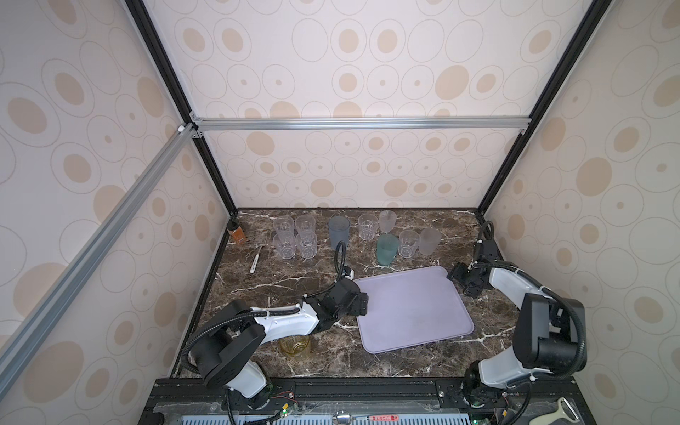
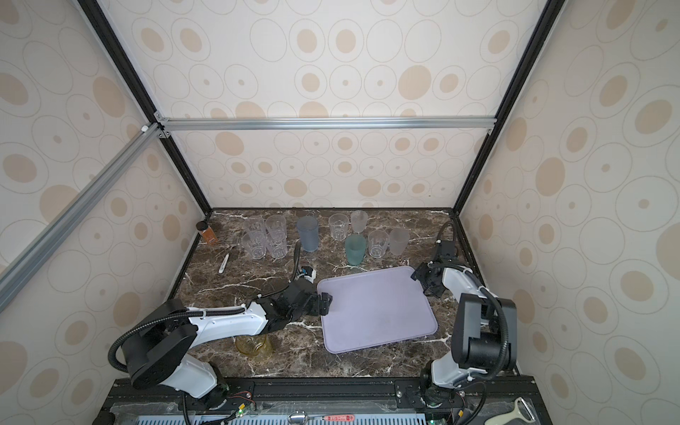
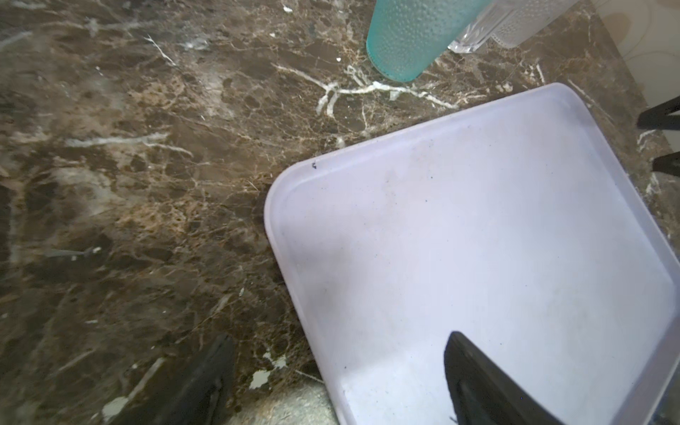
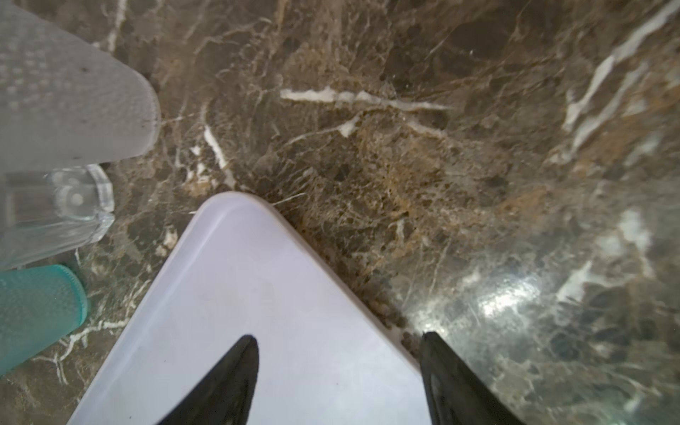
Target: Place the glasses into the tray
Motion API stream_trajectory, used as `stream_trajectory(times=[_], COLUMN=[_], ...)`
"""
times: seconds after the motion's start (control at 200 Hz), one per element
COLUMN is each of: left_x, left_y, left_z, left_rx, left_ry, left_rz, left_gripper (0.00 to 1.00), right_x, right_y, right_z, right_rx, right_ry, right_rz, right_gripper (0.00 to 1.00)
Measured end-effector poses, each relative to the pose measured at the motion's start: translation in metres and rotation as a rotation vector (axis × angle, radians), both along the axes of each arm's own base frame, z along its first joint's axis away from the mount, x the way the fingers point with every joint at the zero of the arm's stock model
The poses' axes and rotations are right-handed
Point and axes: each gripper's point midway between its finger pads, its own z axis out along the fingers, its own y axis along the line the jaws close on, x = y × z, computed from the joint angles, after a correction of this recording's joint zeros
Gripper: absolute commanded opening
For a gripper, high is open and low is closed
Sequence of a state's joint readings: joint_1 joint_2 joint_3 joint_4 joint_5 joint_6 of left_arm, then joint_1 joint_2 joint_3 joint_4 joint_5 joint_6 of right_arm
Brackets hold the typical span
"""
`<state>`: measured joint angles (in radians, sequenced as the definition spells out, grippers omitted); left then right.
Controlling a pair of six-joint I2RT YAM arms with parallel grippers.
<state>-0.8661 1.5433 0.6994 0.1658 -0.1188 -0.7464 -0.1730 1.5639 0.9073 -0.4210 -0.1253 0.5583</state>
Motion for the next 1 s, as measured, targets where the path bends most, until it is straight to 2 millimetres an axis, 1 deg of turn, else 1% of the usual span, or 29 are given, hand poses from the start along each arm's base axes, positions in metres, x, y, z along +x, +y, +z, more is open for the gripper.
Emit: stream_trajectory(times=[0.075,0.15,0.22,0.35,0.41,0.515,0.675,0.77,0.865,0.93,1.0], left_x=[0.002,0.003,0.004,0.011,0.016,0.023,0.045,0.053,0.053,0.051,0.047], left_y=[-0.004,-0.007,-0.009,-0.009,-0.007,-0.004,0.003,0.005,0.006,0.008,0.011], left_z=[-0.004,-0.008,-0.012,-0.017,-0.021,-0.03,-0.03,-0.03,-0.031,-0.03,-0.021], left_rx=[-0.027,-0.044,-0.055,-0.075,-0.081,-0.063,-0.04,-0.023,-0.015,-0.005,0.014], left_ry=[0.014,0.028,0.039,0.046,0.051,0.061,0.033,0.024,0.025,0.029,0.024], left_rz=[-0.005,-0.01,-0.016,-0.011,-0.005,0.006,0.047,0.056,0.053,0.05,0.046], left_gripper=[0.88,0.87,0.87,0.85,0.84,0.83,0.83,0.83,0.83,0.86,0.89], right_x=[-0.001,-0.005,-0.002,-0.003,-0.008,-0.021,-0.037,-0.044,-0.045,-0.048,-0.054], right_y=[-0.001,0.001,0.004,0.013,0.019,0.032,0.05,0.056,0.056,0.057,0.056], right_z=[-0.013,-0.022,-0.02,-0.021,-0.02,-0.02,-0.02,-0.021,-0.02,-0.02,-0.018], right_rx=[0.028,0.05,0.072,0.116,0.139,0.167,0.167,0.17,0.163,0.156,0.139], right_ry=[0.015,0.027,0.01,-0.017,-0.028,-0.036,-0.034,-0.022,-0.003,0.024,0.061], right_rz=[-0.006,-0.005,0.001,0.011,0.017,0.03,0.061,0.072,0.079,0.087,0.099], right_gripper=[0.72,0.71,0.69,0.66,0.66,0.66,0.67,0.68,0.69,0.7,0.73])
